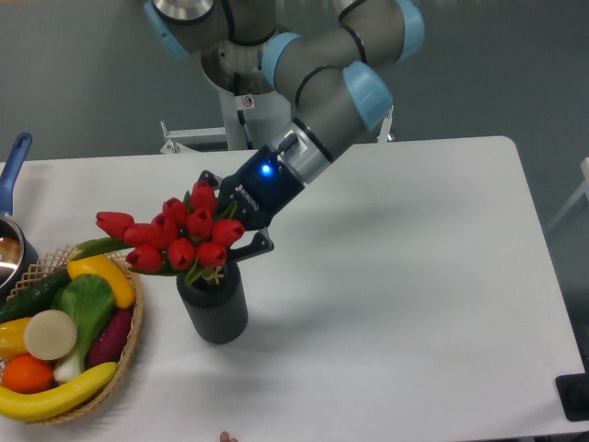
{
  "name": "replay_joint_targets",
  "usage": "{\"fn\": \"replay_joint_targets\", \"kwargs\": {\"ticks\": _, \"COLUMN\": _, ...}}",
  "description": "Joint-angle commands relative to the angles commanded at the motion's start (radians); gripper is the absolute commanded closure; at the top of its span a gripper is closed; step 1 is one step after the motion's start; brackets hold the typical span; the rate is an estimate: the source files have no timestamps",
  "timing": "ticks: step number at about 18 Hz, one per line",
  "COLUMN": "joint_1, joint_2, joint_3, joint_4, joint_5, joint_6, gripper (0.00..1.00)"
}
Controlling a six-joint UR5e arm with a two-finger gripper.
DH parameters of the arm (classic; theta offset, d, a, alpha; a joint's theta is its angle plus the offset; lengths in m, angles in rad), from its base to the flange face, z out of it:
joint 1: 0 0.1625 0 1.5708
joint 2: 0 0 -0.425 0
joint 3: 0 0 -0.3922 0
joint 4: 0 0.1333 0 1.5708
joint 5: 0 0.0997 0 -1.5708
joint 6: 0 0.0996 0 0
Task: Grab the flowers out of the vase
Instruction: 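Lift the gripped tulips straight up out of the vase, then carry the tulips up and away from the vase, holding them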
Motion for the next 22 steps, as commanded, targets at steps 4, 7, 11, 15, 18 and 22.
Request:
{"fn": "replay_joint_targets", "kwargs": {"ticks": 4, "joint_1": 0.018, "joint_2": 0.043, "joint_3": 0.009, "joint_4": 0.0, "joint_5": -0.029, "joint_6": -0.072, "gripper": 0.63}}
{"fn": "replay_joint_targets", "kwargs": {"ticks": 7, "joint_1": 0.052, "joint_2": 0.08, "joint_3": 0.015, "joint_4": 0.0, "joint_5": -0.048, "joint_6": -0.133, "gripper": 0.63}}
{"fn": "replay_joint_targets", "kwargs": {"ticks": 11, "joint_1": 0.117, "joint_2": 0.104, "joint_3": 0.02, "joint_4": 0.0, "joint_5": -0.117, "joint_6": -0.167, "gripper": 0.63}}
{"fn": "replay_joint_targets", "kwargs": {"ticks": 15, "joint_1": 0.207, "joint_2": 0.106, "joint_3": 0.023, "joint_4": 0.0, "joint_5": -0.117, "joint_6": -0.163, "gripper": 0.63}}
{"fn": "replay_joint_targets", "kwargs": {"ticks": 18, "joint_1": 0.3, "joint_2": 0.106, "joint_3": 0.022, "joint_4": 0.002, "joint_5": -0.117, "joint_6": -0.155, "gripper": 0.63}}
{"fn": "replay_joint_targets", "kwargs": {"ticks": 22, "joint_1": 0.397, "joint_2": 0.091, "joint_3": 0.023, "joint_4": 0.003, "joint_5": -0.118, "joint_6": -0.08, "gripper": 0.63}}
